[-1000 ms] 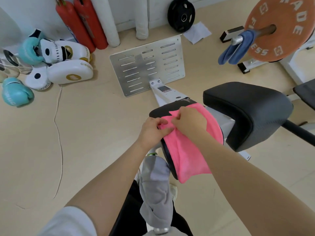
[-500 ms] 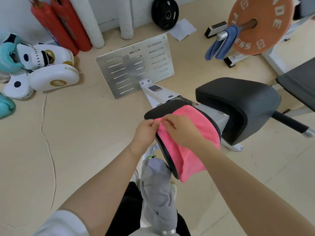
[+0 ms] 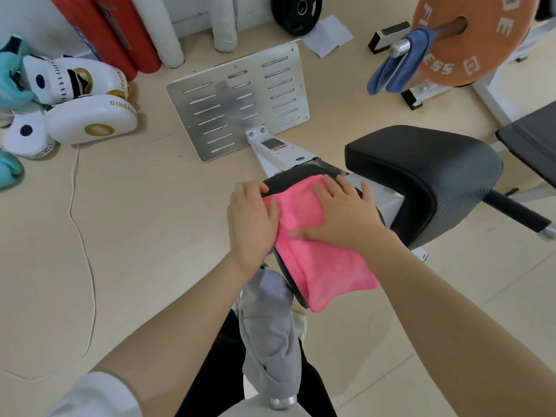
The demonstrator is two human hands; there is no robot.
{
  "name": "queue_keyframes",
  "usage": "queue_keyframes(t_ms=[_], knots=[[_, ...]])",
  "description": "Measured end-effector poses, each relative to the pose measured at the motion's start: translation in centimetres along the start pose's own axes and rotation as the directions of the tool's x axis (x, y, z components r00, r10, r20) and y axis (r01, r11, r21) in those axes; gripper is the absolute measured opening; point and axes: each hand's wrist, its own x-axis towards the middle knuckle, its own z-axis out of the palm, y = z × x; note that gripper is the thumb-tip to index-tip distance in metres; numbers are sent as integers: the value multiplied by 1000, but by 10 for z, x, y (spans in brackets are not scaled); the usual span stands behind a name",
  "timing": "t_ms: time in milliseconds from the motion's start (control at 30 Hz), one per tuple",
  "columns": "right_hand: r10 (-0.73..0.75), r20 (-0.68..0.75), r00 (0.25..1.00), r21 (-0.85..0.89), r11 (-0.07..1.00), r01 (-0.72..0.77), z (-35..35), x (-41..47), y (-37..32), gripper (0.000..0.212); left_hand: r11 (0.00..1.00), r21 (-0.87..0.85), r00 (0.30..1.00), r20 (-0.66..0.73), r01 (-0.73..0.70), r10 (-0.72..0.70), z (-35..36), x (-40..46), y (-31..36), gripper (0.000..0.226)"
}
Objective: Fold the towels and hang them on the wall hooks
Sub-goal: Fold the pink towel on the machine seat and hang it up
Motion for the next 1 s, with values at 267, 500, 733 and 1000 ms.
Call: queue_keyframes(t_ms=[267,500,733,1000], knots=[[-99,-139,985,205,971,126,5,2,17,60,993,-25,990,85,-114,116,9,-57,31,47],[58,-218,974,331,943,18,17,-12,28,50,969,-5,968,51,247,-247,-5,-87,25,34],[28,-213,977,304,952,39,15,-14,30,48,929,-174,944,33,328,-327,3,-95,39,18],[32,-153,988,199,980,-1,16,-10,30,49,868,-53,870,45,493,-491,4,-116,28,23]])
